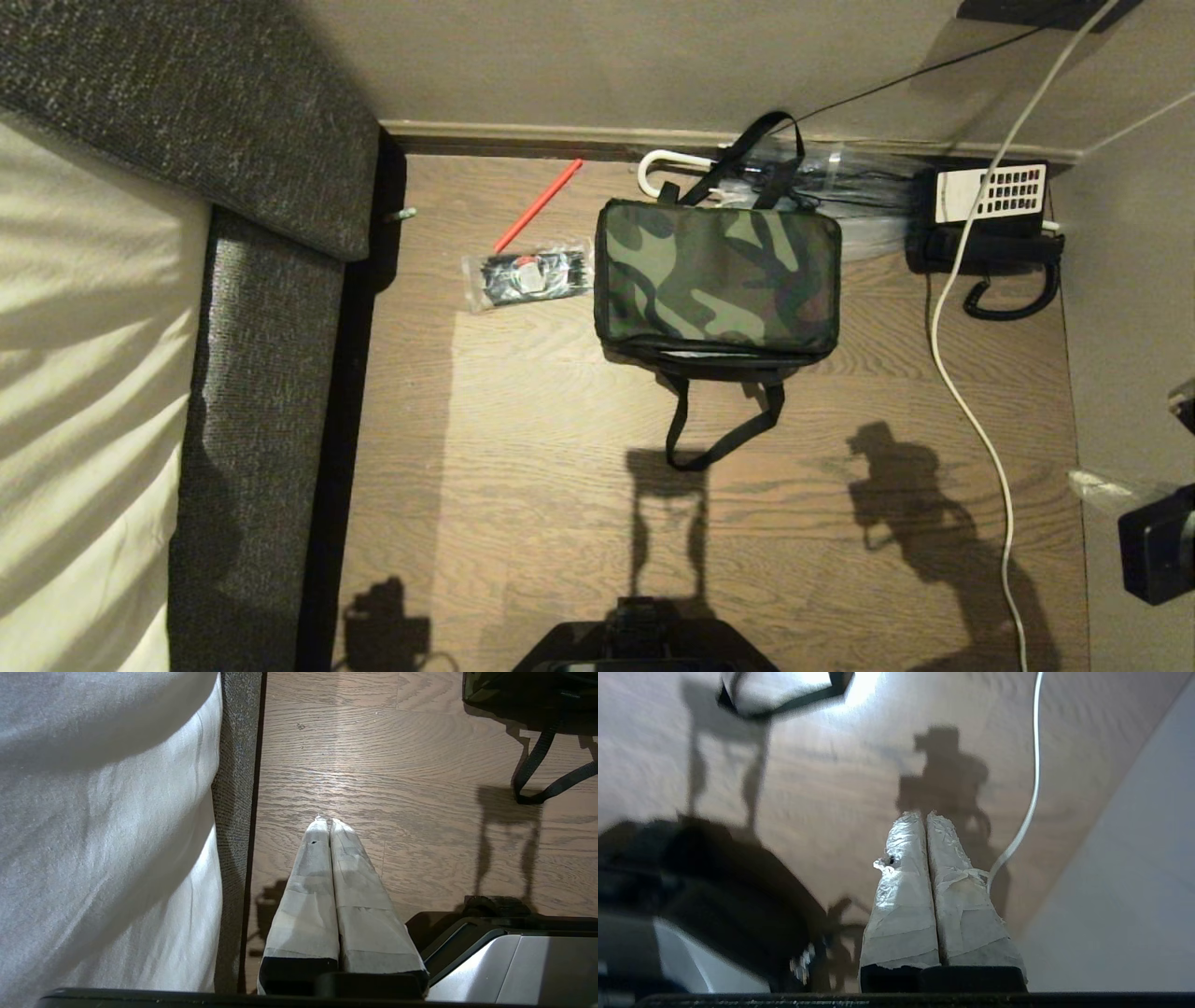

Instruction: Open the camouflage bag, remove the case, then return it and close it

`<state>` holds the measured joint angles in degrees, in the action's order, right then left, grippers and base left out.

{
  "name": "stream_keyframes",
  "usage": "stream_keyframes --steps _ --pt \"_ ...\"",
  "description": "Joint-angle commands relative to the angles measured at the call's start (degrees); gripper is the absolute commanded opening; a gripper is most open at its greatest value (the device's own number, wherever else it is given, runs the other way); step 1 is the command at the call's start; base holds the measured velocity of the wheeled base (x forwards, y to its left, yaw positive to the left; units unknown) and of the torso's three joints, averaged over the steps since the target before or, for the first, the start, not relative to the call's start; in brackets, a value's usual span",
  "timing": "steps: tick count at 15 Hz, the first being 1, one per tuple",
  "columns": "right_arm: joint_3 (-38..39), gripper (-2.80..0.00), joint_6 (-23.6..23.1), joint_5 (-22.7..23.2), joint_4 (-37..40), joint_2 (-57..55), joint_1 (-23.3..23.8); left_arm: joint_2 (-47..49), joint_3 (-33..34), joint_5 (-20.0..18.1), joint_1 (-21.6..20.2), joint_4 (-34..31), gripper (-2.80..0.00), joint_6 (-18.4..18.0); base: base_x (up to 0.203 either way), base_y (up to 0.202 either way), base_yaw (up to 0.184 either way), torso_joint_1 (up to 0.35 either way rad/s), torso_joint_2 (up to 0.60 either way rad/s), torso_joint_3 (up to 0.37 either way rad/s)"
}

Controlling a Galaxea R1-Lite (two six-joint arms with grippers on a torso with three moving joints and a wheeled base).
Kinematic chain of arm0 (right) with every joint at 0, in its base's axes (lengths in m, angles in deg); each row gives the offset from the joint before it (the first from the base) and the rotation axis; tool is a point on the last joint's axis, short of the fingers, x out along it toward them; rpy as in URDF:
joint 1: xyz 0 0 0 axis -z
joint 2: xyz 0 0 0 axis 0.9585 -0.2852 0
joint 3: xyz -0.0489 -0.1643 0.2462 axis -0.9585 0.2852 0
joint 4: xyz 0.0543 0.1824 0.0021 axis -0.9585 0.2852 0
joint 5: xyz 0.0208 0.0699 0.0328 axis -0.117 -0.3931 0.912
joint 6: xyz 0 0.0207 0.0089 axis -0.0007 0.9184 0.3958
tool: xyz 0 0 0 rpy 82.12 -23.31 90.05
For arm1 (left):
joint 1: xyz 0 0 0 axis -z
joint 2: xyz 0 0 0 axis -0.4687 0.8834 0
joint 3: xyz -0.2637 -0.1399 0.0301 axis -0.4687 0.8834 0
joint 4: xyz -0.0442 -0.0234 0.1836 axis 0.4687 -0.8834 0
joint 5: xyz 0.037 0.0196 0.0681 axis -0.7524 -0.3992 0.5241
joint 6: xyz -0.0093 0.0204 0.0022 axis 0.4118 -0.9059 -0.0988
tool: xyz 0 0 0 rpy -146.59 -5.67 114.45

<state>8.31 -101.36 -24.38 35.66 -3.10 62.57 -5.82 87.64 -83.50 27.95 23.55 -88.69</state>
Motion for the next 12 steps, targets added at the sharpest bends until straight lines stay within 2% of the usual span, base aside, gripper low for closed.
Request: stream_keyframes --steps 1,3,6,7,10,12 --pt "-0.6 -2.8 -0.18 -0.41 3.17 0.29 -0.11 0.05 0.09 -0.02 0.0 0.01 -2.8 -0.02 0.0 0.0 0.0 0.0 0.0 0.0" --pt "-1.95 -2.8 -0.62 -2.26 5.92 -1.64 -0.12 0.0 0.09 -0.02 0.0 0.01 -2.8 -0.02 0.0 0.0 0.0 0.0 0.0 0.0" --pt "-5.15 -2.8 -1.03 -4.45 5.8 -3.44 -0.04 0.05 0.09 -0.02 0.0 0.01 -2.8 -0.02 0.0 0.0 0.0 0.0 0.0 0.0" --pt "-5.66 -2.8 -1.14 -6.05 5.43 -4.92 -0.04 0.05 0.09 -0.02 0.0 0.01 -2.8 -0.02 0.0 0.0 0.0 0.0 0.0 0.0" --pt "-5.33 -2.8 -1.2 -14.79 6.1 -5.33 -0.17 0.05 0.09 -0.02 0.0 0.01 -2.8 -0.02 0.0 0.0 0.0 0.0 0.0 0.0" --pt "-4.66 -2.8 -1.34 -15.98 6.45 -3.63 -0.21 0.05 0.1 -0.02 0.0 0.01 -2.8 -0.02 0.0 0.0 0.0 0.0 0.0 0.0"
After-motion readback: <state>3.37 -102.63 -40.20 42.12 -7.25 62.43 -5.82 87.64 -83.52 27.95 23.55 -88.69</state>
